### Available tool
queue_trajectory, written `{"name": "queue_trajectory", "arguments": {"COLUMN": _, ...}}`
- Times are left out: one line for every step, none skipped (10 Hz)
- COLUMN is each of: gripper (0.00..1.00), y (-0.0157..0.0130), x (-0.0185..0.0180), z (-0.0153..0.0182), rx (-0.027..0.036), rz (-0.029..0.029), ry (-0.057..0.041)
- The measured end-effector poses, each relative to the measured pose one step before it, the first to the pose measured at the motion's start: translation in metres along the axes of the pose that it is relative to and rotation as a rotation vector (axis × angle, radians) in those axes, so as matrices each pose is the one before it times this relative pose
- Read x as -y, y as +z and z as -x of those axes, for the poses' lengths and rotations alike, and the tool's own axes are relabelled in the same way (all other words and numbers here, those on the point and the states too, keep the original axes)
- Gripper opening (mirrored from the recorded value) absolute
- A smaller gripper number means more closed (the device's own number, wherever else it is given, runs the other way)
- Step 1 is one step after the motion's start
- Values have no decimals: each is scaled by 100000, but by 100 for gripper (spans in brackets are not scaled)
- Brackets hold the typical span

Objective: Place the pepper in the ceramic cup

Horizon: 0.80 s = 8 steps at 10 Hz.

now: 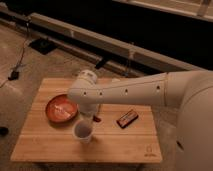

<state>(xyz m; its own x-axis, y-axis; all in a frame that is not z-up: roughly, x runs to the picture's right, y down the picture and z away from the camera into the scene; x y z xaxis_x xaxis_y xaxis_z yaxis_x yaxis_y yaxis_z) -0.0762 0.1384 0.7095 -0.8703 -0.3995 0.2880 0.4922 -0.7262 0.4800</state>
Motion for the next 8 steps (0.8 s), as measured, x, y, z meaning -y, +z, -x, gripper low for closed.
{"name": "queue_trajectory", "arguments": {"gripper": 12, "y": -192, "x": 889, "z": 116, "rx": 234, "rz": -173, "ry": -520}}
{"name": "queue_trajectory", "arguments": {"gripper": 12, "y": -159, "x": 1224, "z": -359, "rx": -129, "rz": 69, "ry": -1067}}
{"name": "queue_trajectory", "arguments": {"gripper": 12, "y": -46, "x": 807, "z": -666, "rx": -222, "rz": 73, "ry": -1383}}
{"name": "queue_trajectory", "arguments": {"gripper": 12, "y": 103, "x": 451, "z": -262, "rx": 554, "rz": 265, "ry": -1169}}
{"name": "queue_trajectory", "arguments": {"gripper": 12, "y": 15, "x": 334, "z": 75, "rx": 802, "rz": 318, "ry": -503}}
{"name": "queue_trajectory", "arguments": {"gripper": 12, "y": -49, "x": 452, "z": -172, "rx": 255, "rz": 186, "ry": -703}}
{"name": "queue_trajectory", "arguments": {"gripper": 13, "y": -52, "x": 3, "z": -113, "rx": -485, "rz": -70, "ry": 218}}
{"name": "queue_trajectory", "arguments": {"gripper": 22, "y": -19, "x": -394, "z": 56, "rx": 42, "rz": 0, "ry": 67}}
